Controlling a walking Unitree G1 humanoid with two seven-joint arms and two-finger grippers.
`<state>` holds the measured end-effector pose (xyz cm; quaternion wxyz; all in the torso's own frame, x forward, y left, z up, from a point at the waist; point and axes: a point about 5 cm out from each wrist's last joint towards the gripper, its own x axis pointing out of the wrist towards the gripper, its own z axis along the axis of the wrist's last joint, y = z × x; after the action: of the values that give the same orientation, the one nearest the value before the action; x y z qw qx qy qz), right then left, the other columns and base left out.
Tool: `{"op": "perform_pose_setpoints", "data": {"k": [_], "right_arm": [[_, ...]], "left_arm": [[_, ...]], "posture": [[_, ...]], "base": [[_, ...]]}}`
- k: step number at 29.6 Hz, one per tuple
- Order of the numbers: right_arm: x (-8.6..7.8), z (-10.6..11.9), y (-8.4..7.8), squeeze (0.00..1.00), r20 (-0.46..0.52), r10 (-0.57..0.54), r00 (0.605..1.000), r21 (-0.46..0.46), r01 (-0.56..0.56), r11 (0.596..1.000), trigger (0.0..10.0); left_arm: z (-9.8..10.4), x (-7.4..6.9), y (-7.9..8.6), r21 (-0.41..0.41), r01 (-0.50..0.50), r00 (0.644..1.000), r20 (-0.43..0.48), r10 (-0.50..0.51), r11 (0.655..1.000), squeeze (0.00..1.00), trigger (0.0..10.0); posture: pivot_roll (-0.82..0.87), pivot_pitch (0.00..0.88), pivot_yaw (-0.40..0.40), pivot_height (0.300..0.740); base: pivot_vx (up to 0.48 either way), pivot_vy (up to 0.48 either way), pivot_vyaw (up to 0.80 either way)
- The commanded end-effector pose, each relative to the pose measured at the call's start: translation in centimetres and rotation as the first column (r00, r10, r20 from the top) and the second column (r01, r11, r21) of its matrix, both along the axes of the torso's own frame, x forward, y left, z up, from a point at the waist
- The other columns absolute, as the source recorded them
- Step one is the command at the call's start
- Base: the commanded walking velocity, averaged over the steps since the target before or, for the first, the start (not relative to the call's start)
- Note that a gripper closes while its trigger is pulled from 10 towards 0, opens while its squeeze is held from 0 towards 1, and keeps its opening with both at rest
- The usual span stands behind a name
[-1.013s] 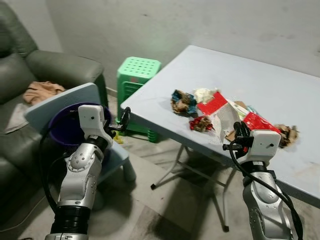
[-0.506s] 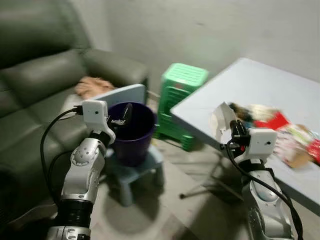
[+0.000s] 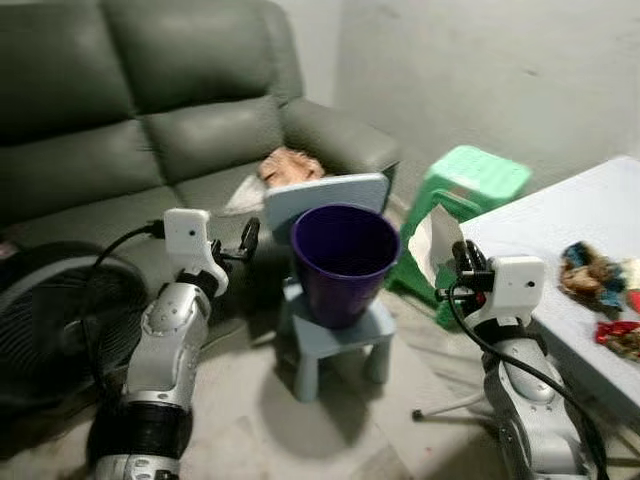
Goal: Picking trash to rubbish bin
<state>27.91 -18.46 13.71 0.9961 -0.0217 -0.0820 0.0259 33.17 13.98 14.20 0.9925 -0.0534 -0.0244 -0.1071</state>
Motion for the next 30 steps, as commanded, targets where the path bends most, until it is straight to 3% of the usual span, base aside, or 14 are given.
{"op": "perform_pose_setpoints", "data": {"k": [1,7,25,30], "right_arm": [[0.15,0.05,0.05,0.00,-0.006,0.020,1.000,0.022,-0.020,1.000,10.0],[0.20,0.01,0.09,0.00,-0.016,0.048,0.999,0.000,-0.048,0.999,10.0],[0.37,-0.16,0.24,0.00,-0.021,0.076,0.997,-0.011,-0.077,0.997,10.0],[0.45,-0.06,0.14,0.00,-0.019,0.083,0.996,-0.064,-0.084,0.994,10.0]], "left_arm": [[0.28,-0.03,0.31,0.020,-0.007,1.000,0.007,0.006,1.000,0.00,10.0],[0.26,-0.26,-0.01,0.008,0.017,1.000,0.018,-0.017,1.000,0.00,10.0],[0.77,0.17,-0.12,0.015,0.024,0.999,0.041,-0.024,1.000,0.00,10.0],[0.84,0.24,-0.22,0.017,0.027,0.999,0.043,-0.028,1.000,0.00,10.0]], "posture": [[-0.04,0.000,-0.065,0.740],[-0.03,0.000,-0.069,0.740],[-0.03,0.000,-0.066,0.740],[-0.03,0.000,-0.065,0.740]], "base": [[0.000,0.000,0.00],[0.109,0.000,0.00],[0.406,0.000,0.00],[0.423,0.000,0.17]]}}
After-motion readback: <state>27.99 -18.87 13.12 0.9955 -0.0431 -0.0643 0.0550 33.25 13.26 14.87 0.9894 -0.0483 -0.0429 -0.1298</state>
